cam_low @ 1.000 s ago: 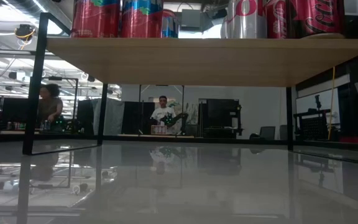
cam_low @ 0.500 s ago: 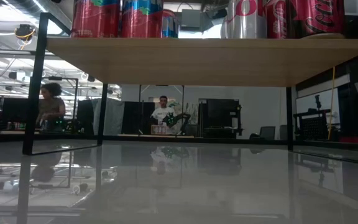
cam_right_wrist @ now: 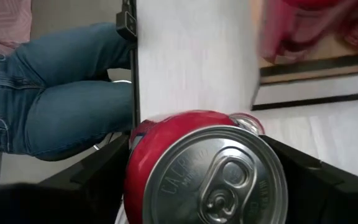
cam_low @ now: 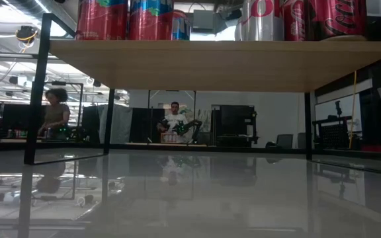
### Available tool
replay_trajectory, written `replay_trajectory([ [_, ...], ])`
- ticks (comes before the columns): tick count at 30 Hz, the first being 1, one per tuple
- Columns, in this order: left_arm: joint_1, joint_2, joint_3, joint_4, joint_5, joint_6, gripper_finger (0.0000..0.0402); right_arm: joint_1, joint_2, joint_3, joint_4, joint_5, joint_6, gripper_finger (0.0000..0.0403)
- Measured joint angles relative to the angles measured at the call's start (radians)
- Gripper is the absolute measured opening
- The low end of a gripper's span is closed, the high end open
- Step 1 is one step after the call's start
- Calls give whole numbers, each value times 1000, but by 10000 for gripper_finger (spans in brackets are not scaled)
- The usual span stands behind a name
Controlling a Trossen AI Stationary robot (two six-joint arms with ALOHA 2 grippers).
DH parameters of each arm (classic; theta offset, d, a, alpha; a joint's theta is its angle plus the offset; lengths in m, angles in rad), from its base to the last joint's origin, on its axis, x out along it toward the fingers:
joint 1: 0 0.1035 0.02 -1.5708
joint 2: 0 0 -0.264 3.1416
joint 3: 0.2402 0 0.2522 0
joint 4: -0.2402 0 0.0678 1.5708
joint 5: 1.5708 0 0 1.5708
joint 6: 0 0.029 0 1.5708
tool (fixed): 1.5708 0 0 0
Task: Place canned beverage on shelf
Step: Put the red soda can on the shelf
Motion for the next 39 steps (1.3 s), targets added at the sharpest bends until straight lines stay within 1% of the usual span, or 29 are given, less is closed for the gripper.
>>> replay_trajectory([
  [2, 0, 0, 0, 0, 0, 0, 336, 0, 34, 32, 0, 4, -14, 312],
  [6, 0, 0, 0, 0, 0, 0, 336, 0, 111, 113, 1, 53, -82, 312],
  [10, 0, 0, 0, 0, 0, 0, 336, -24, 202, 218, 1, 88, -184, 312],
  [16, 0, 0, 0, 0, 0, 0, 336, -126, 345, 395, 2, 88, -374, 312],
  [20, 0, 0, 0, 0, 0, 0, 336, -214, 437, 500, 2, 56, -525, 312],
  [25, 0, 0, 0, -1, 0, 0, 336, -329, 523, 611, 4, 50, -627, 312],
  [28, 0, 0, 0, -8, 0, 0, 336, -395, 560, 653, 24, 51, -675, 312],
  [31, 0, 6, 0, -11, 0, 0, 336, -453, 585, 670, 50, 40, -763, 312],
  [39, 0, 46, 0, -12, 0, 0, 336, -610, 616, 674, 106, -38, -914, 312],
])
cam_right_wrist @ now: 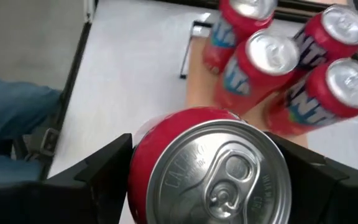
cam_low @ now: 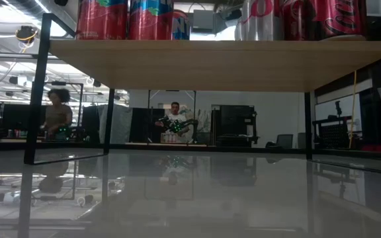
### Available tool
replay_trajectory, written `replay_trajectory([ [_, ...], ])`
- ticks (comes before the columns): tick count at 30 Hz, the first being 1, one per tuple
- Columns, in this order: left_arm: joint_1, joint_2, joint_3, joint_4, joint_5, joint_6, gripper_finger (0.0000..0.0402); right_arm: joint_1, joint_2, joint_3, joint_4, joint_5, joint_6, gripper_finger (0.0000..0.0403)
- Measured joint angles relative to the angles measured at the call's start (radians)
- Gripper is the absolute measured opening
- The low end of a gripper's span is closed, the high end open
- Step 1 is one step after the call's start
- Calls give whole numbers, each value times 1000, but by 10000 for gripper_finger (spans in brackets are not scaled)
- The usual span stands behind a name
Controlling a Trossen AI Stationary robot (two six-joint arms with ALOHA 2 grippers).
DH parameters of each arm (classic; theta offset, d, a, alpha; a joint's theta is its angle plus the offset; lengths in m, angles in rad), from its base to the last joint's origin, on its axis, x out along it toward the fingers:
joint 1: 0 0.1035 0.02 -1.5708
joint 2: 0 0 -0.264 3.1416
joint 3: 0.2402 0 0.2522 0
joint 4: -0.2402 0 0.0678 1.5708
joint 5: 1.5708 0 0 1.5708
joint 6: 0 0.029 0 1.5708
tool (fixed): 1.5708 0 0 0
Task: Place canned beverage on shelf
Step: Put the red soda can on the shelf
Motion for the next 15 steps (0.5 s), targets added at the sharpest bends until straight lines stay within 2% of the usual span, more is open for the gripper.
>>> replay_trajectory([
  [15, -1, 61, 0, 1, 5, 0, 336, -213, 64, -6, 26, -50, -134, 312],
])
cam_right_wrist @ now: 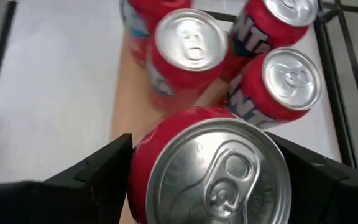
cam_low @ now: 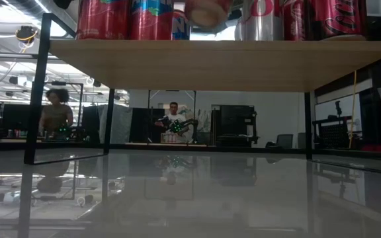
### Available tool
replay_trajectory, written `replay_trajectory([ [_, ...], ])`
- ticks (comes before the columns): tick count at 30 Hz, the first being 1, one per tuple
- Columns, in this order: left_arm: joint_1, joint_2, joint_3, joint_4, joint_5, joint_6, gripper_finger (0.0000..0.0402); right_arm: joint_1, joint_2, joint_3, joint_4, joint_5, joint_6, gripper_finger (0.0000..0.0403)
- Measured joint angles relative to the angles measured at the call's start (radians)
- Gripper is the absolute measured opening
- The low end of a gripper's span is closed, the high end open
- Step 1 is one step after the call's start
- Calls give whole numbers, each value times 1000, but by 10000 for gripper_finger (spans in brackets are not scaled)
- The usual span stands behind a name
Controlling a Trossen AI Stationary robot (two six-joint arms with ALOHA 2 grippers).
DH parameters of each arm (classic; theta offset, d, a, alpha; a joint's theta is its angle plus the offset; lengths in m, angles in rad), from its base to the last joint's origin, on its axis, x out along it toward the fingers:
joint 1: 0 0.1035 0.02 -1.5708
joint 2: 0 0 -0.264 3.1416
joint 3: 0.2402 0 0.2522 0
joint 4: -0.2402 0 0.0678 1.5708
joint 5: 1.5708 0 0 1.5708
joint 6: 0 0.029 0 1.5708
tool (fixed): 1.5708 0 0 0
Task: Place canned beverage on shelf
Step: Put the red soda can on the shelf
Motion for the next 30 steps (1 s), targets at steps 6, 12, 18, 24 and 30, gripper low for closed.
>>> replay_trajectory([
  [6, -1, 0, 0, 2, 0, 0, 336, -55, 33, 0, -8, -17, -1, 312],
  [12, -14, -16, 0, 8, 0, 0, 336, -93, 65, -2, -39, -19, -1, 312],
  [18, -44, -39, 0, 8, 0, 5, 336, -132, 76, -2, -50, -19, -1, 312],
  [24, -75, -68, 0, 8, 0, 7, 336, -168, 80, -2, -59, -18, 1, 312],
  [30, -96, -84, 0, 8, -1, 7, 336, -193, 80, -2, -71, -19, 6, 312],
])
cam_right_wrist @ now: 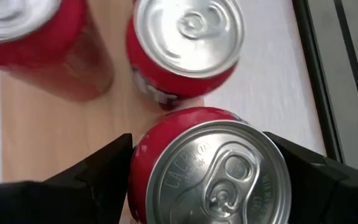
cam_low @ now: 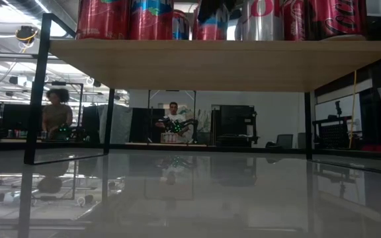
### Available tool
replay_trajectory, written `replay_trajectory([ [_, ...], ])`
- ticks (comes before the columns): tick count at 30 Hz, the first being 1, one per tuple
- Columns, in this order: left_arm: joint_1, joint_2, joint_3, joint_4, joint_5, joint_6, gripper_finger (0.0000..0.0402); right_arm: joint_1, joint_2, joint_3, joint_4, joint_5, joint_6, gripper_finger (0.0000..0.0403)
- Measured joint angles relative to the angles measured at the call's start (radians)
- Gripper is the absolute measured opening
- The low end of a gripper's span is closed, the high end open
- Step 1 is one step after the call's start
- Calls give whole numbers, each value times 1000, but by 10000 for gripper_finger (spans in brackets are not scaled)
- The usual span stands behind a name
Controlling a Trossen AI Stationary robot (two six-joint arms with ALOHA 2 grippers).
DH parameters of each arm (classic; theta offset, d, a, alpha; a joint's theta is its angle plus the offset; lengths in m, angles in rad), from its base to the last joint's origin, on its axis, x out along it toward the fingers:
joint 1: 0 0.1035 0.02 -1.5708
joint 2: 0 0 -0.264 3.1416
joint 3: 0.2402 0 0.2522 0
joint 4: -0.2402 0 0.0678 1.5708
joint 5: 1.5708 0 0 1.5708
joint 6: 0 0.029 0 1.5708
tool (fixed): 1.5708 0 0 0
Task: Place canned beverage on shelf
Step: Put the red soda can on the shelf
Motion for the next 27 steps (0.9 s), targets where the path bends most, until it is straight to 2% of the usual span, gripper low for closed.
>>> replay_trajectory([
  [10, -14, 0, 0, -1, 0, 0, 336, -8, -1, -56, -7, 1, 9, 312],
  [27, -14, 0, 0, -1, 0, 0, 336, -6, -1, -61, -1, 2, -2, 312],
])
